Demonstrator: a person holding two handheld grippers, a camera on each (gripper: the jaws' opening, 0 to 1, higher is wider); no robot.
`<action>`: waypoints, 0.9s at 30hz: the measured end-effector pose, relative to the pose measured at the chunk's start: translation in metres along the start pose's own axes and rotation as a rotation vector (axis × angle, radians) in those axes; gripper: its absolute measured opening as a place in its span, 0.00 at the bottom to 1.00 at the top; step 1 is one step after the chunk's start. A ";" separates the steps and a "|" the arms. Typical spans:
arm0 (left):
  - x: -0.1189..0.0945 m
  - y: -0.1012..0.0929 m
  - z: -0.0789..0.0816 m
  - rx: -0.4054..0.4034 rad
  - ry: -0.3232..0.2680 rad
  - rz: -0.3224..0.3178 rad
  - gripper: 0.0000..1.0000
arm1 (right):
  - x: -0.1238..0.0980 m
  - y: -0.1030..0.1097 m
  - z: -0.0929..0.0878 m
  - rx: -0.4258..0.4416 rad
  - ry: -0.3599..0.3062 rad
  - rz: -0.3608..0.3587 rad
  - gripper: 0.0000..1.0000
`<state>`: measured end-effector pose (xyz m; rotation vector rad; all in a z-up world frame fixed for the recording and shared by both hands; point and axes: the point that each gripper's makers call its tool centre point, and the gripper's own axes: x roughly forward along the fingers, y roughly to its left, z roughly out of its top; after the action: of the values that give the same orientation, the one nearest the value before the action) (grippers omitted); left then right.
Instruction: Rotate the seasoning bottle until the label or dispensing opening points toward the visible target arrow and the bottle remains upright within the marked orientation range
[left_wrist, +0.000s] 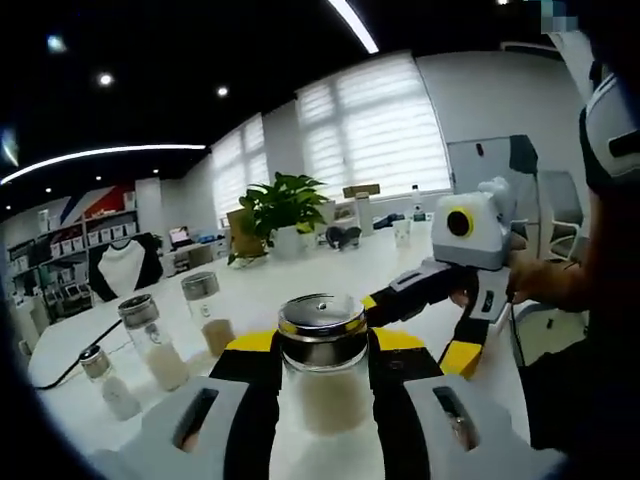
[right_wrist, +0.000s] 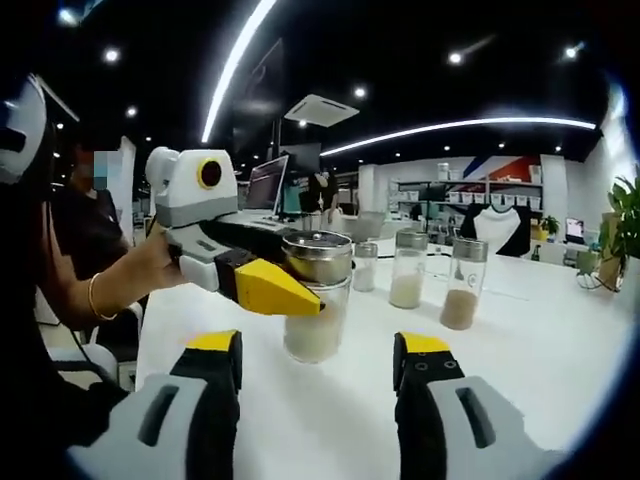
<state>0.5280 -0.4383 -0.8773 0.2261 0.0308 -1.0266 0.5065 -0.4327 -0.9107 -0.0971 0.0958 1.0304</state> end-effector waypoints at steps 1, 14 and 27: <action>0.000 -0.003 0.001 -0.004 -0.005 -0.016 0.35 | 0.001 0.001 0.001 -0.003 -0.003 0.007 0.54; -0.001 -0.026 0.009 0.007 0.003 -0.152 0.35 | 0.006 0.009 0.007 -0.029 -0.043 0.052 0.43; -0.001 -0.039 0.007 0.003 0.007 -0.239 0.35 | 0.008 0.019 0.003 -0.029 -0.044 0.131 0.39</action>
<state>0.4938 -0.4578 -0.8769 0.2319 0.0635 -1.2638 0.4947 -0.4161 -0.9090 -0.0956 0.0477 1.1645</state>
